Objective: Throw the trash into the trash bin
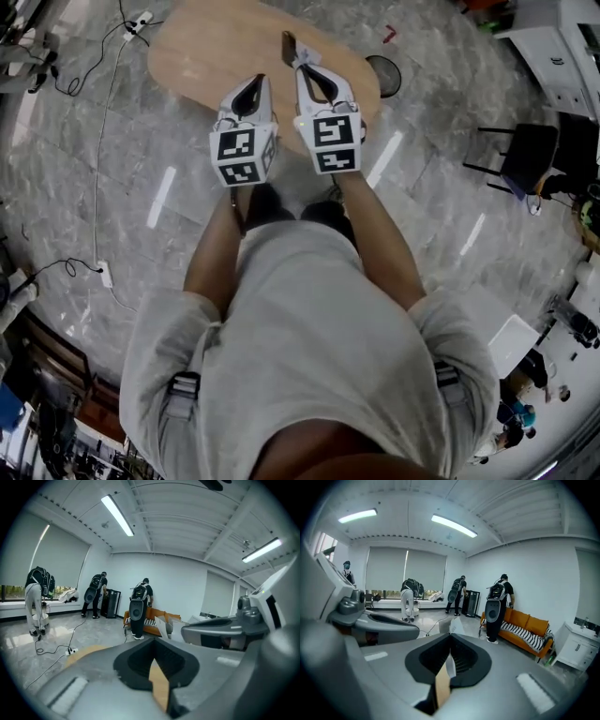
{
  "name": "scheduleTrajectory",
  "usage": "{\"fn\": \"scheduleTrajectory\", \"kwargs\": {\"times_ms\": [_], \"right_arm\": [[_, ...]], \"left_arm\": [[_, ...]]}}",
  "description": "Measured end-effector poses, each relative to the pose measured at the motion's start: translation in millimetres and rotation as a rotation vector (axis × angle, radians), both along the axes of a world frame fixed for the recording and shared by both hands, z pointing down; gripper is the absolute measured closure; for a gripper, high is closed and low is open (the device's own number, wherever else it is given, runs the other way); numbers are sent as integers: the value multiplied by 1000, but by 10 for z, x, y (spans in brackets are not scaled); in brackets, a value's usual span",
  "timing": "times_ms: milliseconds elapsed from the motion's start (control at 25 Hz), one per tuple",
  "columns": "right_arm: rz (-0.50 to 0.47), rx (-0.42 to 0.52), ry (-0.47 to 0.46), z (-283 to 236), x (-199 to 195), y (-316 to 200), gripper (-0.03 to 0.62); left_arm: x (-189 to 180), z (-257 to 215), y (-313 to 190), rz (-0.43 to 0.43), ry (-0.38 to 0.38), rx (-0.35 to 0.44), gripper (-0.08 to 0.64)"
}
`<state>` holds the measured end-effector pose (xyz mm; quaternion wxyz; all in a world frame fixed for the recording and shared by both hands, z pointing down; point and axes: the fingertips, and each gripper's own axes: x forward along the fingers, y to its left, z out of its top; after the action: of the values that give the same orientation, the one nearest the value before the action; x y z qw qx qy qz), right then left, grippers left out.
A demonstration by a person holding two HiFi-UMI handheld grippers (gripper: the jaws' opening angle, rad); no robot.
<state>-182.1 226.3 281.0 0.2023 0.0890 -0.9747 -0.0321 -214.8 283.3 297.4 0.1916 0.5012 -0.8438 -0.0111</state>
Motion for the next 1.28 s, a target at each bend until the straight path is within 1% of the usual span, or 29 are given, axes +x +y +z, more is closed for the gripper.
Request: {"fn": "scheduleTrajectory", "kwargs": {"times_ms": [120,280,440,560,720,880,960,1040,1200,1280], "right_arm": [[32,-3,-23,-110,395,-291,580],[66,-8,-53,-249,974,-651,580],[134,-9,-76,-299,1571,-1029,580],[159,-20,-86,-301,2015,-1282,580],[188,-28,-101,-278,2602,-1608,580],[197,-55,-123,-311,3119,-1934,580],[198,-63,-138,-350,3308,-2053,580],[202,-70,-148,-352,3409,-2098,580],[233,-84,-169,-351,3458,-2169,580],[241,-82,-172,-385,3550,-2218,580]], "left_arm": [[350,-58,-304,32,-20,3,541],[900,-137,-633,47,-19,17,541],[1481,-131,-1024,120,-15,13,541],[1920,-120,-1284,152,-21,-1,541],[2474,-131,-1645,177,-30,9,541],[2961,-183,-1930,160,-41,7,541],[3136,-188,-2017,152,-45,-7,541],[3228,-187,-2036,155,-50,-18,541],[3210,-201,-2087,165,-54,-19,541],[3260,-234,-2160,171,-53,-16,541]]}}
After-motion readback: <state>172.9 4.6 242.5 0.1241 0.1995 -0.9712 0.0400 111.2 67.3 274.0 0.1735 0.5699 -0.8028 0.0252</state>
